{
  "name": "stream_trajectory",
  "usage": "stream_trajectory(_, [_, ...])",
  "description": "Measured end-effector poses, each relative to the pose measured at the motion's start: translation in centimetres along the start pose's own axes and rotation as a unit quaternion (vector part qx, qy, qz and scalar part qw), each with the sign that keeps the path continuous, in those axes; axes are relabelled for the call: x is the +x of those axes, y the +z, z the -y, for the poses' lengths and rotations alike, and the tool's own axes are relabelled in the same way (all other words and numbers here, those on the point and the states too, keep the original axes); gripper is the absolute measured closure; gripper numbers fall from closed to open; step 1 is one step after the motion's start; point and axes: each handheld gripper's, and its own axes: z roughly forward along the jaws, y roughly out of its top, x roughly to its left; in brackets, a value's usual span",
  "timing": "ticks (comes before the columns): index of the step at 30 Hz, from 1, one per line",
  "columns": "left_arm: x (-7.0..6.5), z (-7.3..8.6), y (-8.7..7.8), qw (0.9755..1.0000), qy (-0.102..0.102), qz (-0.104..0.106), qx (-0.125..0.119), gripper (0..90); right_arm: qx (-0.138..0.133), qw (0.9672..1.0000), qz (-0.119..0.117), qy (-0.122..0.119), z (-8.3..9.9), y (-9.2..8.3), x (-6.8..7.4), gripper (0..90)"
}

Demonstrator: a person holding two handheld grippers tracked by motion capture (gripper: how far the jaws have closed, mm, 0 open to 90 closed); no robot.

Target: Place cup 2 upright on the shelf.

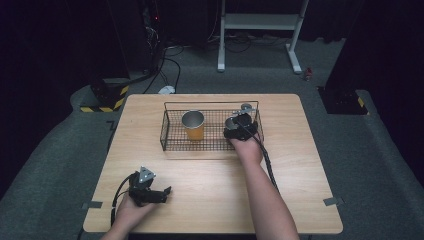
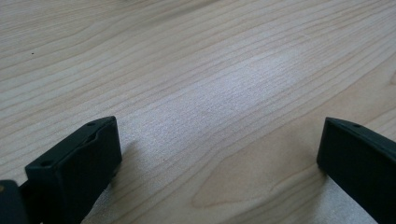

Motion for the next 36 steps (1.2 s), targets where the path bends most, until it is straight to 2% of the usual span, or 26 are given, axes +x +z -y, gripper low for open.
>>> stream_trajectory(8, [0.0,0.0,0.0,1.0000,0.002,0.001,0.001,0.1,-0.001,1.0000,0.001,-0.004,0.2,-0.1,0.0,13.1])
stream_trajectory(11, [0.0,0.0,0.0,1.0000,0.002,0.001,0.001,0.1,-0.003,0.9999,0.001,-0.013,0.2,-0.3,0.0,10.5])
stream_trajectory(20, [0.0,0.0,0.0,1.0000,0.002,0.001,0.001,0.1,-0.034,0.9993,0.006,-0.011,0.0,-1.8,-0.2,9.8])
stream_trajectory(36, [0.0,0.0,0.0,1.0000,0.002,0.000,0.000,0.1,-0.087,0.9961,-0.011,-0.015,0.5,-5.1,-0.1,9.9])
